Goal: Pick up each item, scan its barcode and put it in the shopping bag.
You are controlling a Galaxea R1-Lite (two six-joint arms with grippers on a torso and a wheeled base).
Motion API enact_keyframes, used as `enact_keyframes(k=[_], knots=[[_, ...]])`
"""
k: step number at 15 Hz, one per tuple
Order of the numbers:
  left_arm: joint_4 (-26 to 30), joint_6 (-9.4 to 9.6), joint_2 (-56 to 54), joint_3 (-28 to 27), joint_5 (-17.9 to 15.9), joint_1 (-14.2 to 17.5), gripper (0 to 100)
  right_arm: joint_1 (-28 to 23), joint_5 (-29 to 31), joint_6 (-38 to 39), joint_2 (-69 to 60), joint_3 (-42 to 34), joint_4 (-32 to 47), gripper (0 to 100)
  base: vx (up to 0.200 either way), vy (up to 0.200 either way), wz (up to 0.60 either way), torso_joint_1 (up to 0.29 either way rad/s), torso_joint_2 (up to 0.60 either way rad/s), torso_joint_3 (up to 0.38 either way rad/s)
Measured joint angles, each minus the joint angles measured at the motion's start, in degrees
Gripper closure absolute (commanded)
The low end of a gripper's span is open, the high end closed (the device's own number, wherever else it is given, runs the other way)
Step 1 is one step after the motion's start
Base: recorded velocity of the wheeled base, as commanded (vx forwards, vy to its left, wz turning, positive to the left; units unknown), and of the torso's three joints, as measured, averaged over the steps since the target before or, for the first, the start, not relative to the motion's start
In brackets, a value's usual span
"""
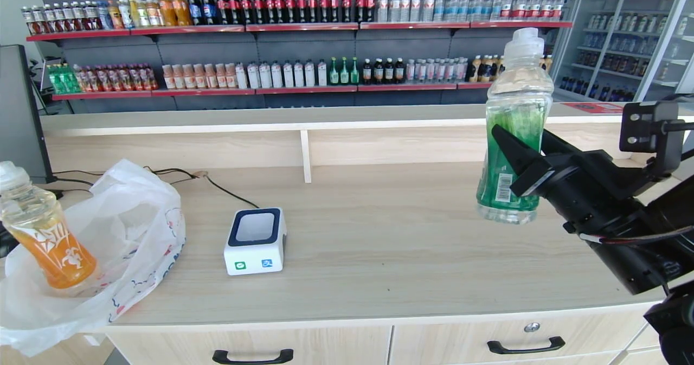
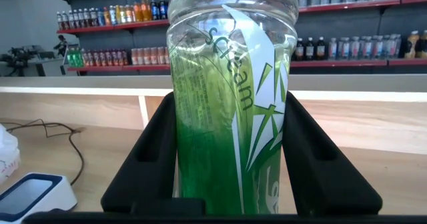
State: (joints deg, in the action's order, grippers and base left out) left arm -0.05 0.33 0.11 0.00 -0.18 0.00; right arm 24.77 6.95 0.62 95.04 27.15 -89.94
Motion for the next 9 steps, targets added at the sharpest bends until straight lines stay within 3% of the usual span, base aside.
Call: enact_keyframes(k=[9], knots=[[-0.02, -0.15, 0.0, 0.0, 0.09, 0.0, 0, -0.02, 0.0, 0.39, -1.52, -0.89, 0.02, 100, 0.0, 0.2, 0.0, 0.002, 0.0, 0.001]])
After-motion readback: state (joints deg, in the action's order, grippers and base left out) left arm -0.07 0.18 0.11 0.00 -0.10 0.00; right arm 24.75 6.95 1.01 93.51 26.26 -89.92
